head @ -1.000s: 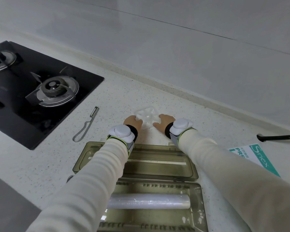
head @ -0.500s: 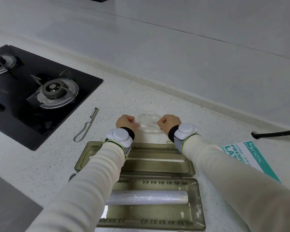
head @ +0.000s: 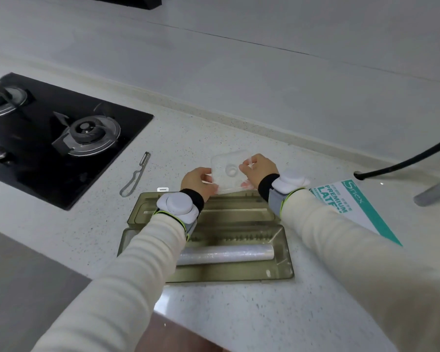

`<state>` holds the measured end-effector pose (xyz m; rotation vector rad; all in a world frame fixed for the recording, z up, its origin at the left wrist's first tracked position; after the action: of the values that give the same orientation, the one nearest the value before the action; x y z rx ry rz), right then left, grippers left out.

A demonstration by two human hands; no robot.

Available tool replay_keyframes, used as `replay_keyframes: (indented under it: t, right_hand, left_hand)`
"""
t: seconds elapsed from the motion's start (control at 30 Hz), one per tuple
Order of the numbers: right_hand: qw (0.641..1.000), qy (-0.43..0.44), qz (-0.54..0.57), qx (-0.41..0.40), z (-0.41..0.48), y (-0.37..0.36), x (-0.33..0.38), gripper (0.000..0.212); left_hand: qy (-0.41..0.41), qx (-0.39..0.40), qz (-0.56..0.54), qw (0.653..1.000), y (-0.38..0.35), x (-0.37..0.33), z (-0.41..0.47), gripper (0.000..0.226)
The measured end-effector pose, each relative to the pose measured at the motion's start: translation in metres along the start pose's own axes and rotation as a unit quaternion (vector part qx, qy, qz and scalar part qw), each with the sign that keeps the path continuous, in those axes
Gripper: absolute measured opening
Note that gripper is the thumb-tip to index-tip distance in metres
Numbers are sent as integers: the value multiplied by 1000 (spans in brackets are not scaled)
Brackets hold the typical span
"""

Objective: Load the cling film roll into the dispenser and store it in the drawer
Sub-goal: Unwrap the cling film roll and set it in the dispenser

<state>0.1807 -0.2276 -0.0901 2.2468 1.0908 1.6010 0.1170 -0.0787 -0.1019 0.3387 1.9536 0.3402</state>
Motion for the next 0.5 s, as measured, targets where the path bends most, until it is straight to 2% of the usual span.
replay_keyframes:
  t: [0.1, 0.2, 0.27, 0.4, 0.5]
  right_hand:
    - [999, -2, -46, -3, -27, 5, -1, 24]
    - [1000, 2, 22, 13, -51, 9, -3, 12]
    - [998, 5, 62, 14, -65, 12, -7, 19]
    - [997, -6, 71, -5, -87, 18, -14, 9]
    - [997, -7, 75, -21, -100, 21, -20, 8]
  left_hand:
    - [-8, 7, 23, 1000, -7, 0, -21, 39]
    - [-19, 14, 47, 999, -12, 1, -39, 37]
    - [-33, 22, 68, 997, -17, 4, -49, 36]
    - [-69, 29, 113, 991, -25, 5, -68, 23]
    - [-78, 84, 179, 977, -40, 7, -82, 14]
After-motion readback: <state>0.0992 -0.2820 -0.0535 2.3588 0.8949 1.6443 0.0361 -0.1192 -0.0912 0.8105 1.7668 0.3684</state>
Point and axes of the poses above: each hand's wrist, its own z-axis towards the middle knuckle, its own y-axis out of the back of the hand, x = y × z, the point moved 2 cm from there along z, towards the middle knuckle, and after that the axes turned 14 degrees about x, right-handed, at the moved point
